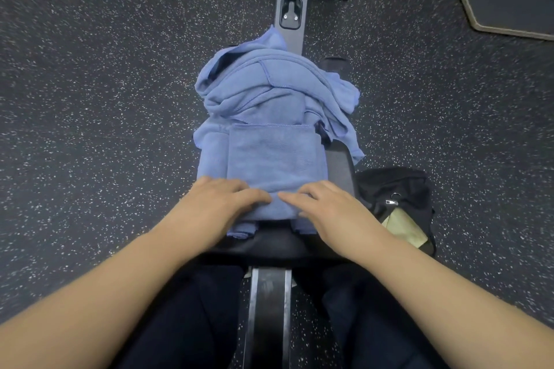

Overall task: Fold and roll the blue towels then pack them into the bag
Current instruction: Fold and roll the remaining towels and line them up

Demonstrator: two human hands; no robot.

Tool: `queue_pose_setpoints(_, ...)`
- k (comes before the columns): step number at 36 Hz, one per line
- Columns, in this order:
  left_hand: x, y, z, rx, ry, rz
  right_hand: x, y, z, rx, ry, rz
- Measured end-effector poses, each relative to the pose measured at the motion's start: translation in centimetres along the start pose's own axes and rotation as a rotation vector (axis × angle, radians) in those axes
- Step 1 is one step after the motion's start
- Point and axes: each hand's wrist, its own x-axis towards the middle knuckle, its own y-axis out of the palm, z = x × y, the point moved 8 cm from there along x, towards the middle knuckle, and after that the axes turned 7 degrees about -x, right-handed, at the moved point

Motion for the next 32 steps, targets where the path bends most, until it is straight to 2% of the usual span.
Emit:
queue_pose_setpoints(6, 0.2, 0.0, 0.0, -0.035, -0.038, -0.053, 0.6, 0.1, -0.3, 0.027, 0.092, 0.0)
queue_pose_setpoints(10, 0.0, -0.1, 0.3, -0.048, -0.034, -0.109, 0.7, -0.4, -0.1, -0.028, 0.114, -0.087)
queue_pose_setpoints(14, 0.0, -0.5, 0.3, 0.044, -0.015, -0.187, 0.9, -0.7, 0.0, -0.027, 0.128, -0.138)
queue_pose_setpoints(20, 0.4, 0.2, 0.9, 0.036, -0.078, -0.136, 1.2, -0.7, -0.4, -0.055, 0.194, -0.181)
queue_pose_setpoints(32, 0.6, 0.3, 1.3, 0.173, -0.131, -0.196, 1.1, -2.7, 1.5, -0.077, 0.096, -0.372)
